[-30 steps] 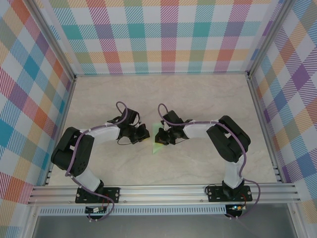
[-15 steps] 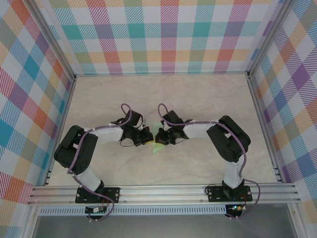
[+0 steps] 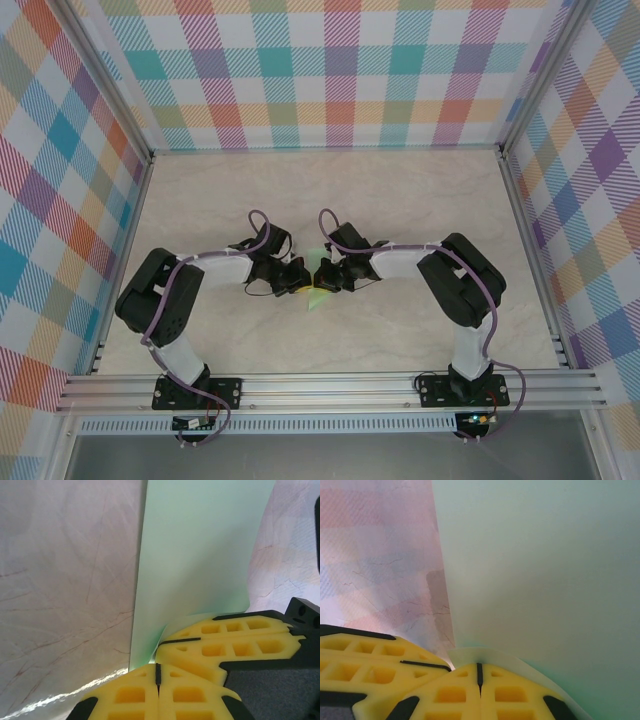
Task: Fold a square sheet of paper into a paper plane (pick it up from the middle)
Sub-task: Third fold the triangle at the center of the table.
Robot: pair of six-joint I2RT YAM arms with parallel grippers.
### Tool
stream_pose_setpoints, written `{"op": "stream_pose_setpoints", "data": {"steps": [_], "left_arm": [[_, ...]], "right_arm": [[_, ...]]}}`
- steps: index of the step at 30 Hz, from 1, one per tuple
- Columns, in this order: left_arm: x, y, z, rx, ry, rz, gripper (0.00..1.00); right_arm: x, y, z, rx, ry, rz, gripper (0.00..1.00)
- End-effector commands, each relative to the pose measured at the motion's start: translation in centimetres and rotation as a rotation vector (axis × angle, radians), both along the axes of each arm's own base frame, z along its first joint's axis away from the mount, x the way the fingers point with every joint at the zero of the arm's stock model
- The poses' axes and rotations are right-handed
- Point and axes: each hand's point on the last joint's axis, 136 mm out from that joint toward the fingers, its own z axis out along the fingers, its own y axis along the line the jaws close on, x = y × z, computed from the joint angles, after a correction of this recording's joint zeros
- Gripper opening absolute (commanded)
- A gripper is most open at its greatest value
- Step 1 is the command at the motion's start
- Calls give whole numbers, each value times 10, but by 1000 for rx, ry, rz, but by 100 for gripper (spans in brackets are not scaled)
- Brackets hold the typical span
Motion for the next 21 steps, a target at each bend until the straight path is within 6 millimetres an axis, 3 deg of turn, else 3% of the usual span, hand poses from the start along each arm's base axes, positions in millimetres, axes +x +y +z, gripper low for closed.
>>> {"op": "stream_pose_setpoints", "data": {"steps": [1,13,21], "left_arm": [[5,-4,-8,16,-6,5,0],[-4,9,-28,97,35,5,0],[-4,8,-23,93,28,1,0]], "right_arm": [[-13,-12,-17,-62,45,1,0],[-6,-4,26,32,-36,-10,0],[-9,-15,10,-21,-16,-33,0]]}}
